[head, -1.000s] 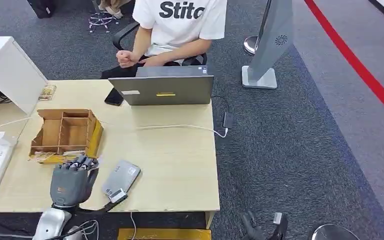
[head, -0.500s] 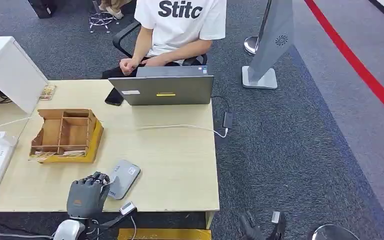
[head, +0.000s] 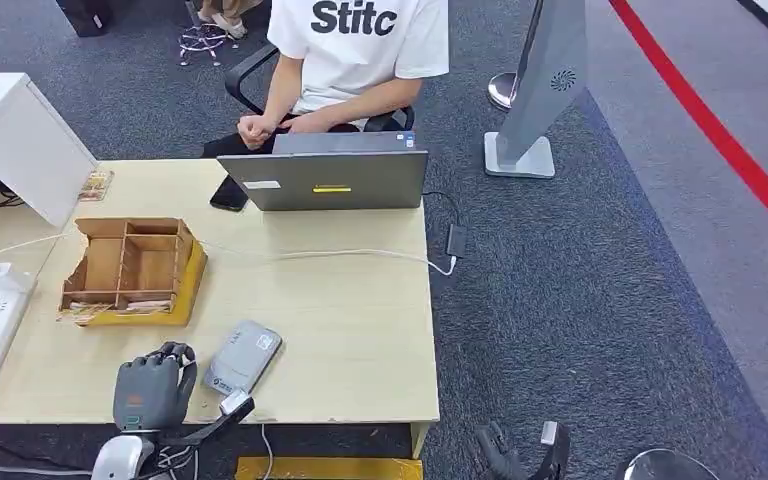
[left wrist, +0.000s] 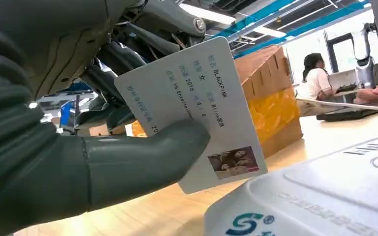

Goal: Pass the card to the sensor for recognition and then transmit it.

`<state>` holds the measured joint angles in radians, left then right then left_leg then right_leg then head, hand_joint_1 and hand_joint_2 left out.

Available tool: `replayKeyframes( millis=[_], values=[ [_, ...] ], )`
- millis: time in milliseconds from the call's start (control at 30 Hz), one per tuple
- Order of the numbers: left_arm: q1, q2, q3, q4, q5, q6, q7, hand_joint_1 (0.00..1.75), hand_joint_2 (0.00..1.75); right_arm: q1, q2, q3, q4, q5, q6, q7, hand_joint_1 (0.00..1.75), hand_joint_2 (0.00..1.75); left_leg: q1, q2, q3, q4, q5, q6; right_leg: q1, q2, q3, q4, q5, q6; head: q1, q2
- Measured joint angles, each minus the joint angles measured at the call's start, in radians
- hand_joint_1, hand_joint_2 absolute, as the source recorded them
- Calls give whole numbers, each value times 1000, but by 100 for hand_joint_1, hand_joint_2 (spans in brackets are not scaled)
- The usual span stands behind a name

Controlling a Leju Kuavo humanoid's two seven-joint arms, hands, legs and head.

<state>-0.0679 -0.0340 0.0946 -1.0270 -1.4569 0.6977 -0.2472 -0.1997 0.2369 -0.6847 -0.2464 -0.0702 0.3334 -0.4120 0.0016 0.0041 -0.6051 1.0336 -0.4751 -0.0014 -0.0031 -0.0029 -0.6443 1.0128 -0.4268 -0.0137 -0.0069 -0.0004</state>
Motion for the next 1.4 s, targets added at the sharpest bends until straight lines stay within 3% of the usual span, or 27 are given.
replayKeyframes(
  millis=[367, 467, 567, 633, 700, 833, 900, 1033, 1400],
  values=[
    [-2, -2, 16, -6, 1, 0, -13, 175, 175, 0, 0, 9, 0, 0, -1, 0, 0, 175, 0, 0, 0, 0, 0, 0, 0, 0, 0, 0, 0, 0, 0, 0],
    [7, -11, 37, -97, -5, 2, -91, 175, 175, 0, 0, 19, 0, 0, -5, 0, 0, 175, 0, 0, 0, 0, 1, -1, 0, 0, 0, 0, 0, 0, 0, 0],
    [-7, -29, 76, -261, 13, 3, -214, 175, 175, 0, 0, 25, 0, 0, -11, 4, 0, 175, 0, 0, 0, 0, 1, -1, 0, 0, 0, 0, 0, 0, 0, 0],
    [-31, -33, 89, -359, 12, 3, -237, 175, 175, -1, 0, 33, 0, -3, -11, 10, 0, 175, 0, 0, 0, 0, 1, -1, 0, 0, 0, 0, 1, -1, 1, 0],
    [-70, -16, 88, -421, -16, 3, -179, 175, 175, -2, 0, 42, 0, -8, -13, 13, 0, 175, 0, 0, 0, 0, 1, -1, 0, -1, 0, 0, 1, -1, 2, 0],
    [-184, 86, 45, -429, -48, 2, -7, 175, 175, -6, 0, 58, 0, -11, -12, 27, 0, 175, 1, -1, 0, 0, 3, -4, 1, -1, 0, 1, 2, -3, 1, 0],
    [-239, 138, 35, -399, -28, 2, 0, 175, 175, -12, 1, 69, 0, -12, -12, 32, 0, 175, 1, 0, 1, 0, 4, -5, 1, -1, -1, 2, 4, -5, 0, 0],
    [-285, 187, 22, -368, -21, 2, -3, 175, 175, -13, 1, 72, 0, -13, -11, 32, 0, 175, 1, 0, 1, 0, 5, -6, 1, 1, -1, 2, 4, -5, 0, 0],
    [-303, 225, 12, -339, -20, 2, -3, 175, 175, -16, 2, 73, 0, -14, -11, 32, 0, 175, 1, 0, 0, 0, 5, -6, 1, 1, -2, 2, 4, -5, 0, 0]
  ],
)
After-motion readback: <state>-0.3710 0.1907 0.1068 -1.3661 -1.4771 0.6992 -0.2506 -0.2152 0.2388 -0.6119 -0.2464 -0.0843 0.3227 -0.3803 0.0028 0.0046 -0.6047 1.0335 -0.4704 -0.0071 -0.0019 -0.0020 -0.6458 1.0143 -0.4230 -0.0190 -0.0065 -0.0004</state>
